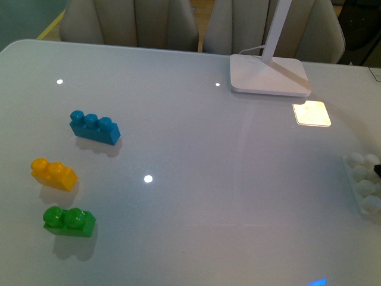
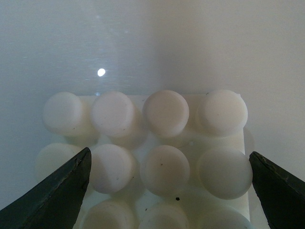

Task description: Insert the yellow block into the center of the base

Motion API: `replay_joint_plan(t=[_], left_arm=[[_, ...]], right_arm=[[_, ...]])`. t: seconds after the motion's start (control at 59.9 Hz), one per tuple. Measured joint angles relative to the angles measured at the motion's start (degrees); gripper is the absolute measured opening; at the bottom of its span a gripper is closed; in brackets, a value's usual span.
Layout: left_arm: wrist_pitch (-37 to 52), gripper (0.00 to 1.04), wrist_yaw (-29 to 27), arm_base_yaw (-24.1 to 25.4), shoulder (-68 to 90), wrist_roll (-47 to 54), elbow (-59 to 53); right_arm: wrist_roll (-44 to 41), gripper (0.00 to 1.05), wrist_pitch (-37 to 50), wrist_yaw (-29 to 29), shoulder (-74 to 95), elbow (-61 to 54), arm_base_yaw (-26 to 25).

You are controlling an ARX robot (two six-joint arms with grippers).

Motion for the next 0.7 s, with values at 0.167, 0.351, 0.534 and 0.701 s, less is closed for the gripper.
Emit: replay_joint_plan(t=[0.167,0.351,0.534,0.701], left_arm=[[0.0,0.97,0.0,0.0,0.0,0.0,0.0],[0.0,0.97,0.0,0.0,0.0,0.0,0.0],[0.0,0.97,0.0,0.0,0.0,0.0,0.0],[0.0,0.97,0.0,0.0,0.0,0.0,0.0]], right_arm=[[1.8,0.96,-5.4,3.4,-1.4,1.2,8.9],[5.7,0.96,-9.5,7.7,-1.2,3.7,19.2],[11.8,0.96,-11.1,11.2,0.7,7.5,28.3],[19.3,0.96,-14.3,15.5,2.6,12.1,35.7]])
